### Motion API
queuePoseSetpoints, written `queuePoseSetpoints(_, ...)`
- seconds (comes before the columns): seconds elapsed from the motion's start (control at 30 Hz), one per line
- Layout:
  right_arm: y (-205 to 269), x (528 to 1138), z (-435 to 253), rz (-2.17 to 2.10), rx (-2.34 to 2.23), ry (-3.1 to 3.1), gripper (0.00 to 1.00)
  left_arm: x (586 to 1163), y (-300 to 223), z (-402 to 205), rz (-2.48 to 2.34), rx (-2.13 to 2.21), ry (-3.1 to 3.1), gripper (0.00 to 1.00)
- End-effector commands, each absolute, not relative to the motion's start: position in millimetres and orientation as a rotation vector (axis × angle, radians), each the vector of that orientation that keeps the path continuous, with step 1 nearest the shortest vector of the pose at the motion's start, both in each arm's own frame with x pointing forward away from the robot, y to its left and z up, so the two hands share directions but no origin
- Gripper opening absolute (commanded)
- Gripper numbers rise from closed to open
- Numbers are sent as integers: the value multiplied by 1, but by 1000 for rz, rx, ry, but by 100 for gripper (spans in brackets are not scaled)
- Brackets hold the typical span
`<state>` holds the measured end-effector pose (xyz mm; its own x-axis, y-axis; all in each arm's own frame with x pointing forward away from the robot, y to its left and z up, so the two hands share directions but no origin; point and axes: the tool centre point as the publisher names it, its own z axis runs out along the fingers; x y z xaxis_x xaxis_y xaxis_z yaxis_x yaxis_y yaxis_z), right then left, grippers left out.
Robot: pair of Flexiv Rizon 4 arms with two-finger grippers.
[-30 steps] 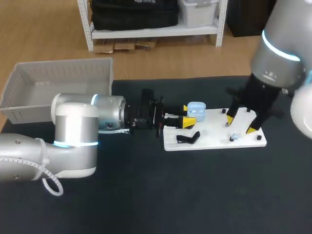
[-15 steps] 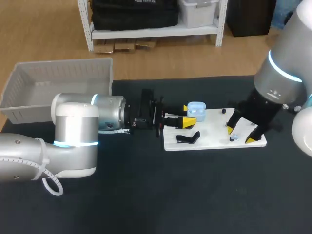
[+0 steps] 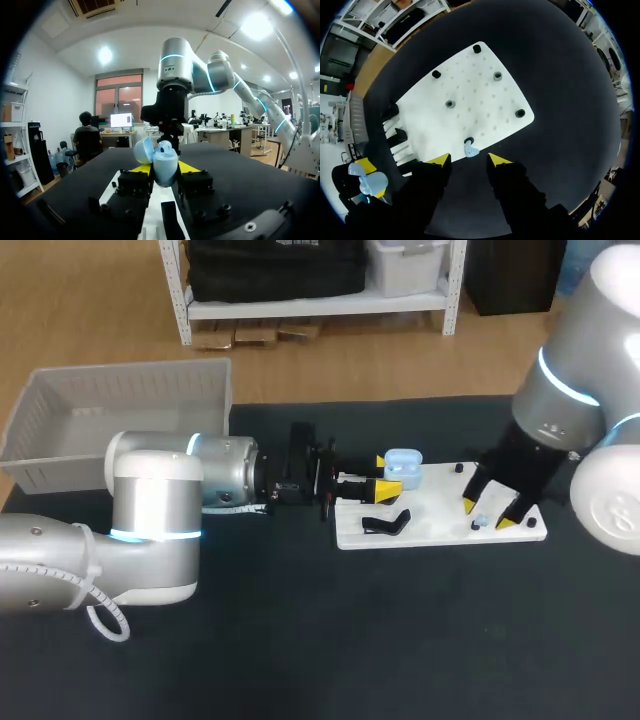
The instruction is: Pick up each earbud case from the left stands, insert the matching earbuds, close the lid, and place the case in the box.
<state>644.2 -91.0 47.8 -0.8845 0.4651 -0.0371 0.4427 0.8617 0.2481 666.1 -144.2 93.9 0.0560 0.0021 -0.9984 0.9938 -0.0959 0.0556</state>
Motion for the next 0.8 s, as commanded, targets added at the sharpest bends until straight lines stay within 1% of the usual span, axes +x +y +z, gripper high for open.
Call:
queuePoseSetpoints(0.03,-96,645,45,367,716,2931,44,665,-144,93,-1230,1304,1124,0)
queuePoseSetpoints(0.8,-95,648,32,405,639,2932,35,665,-144,93,-1230,1304,1124,0)
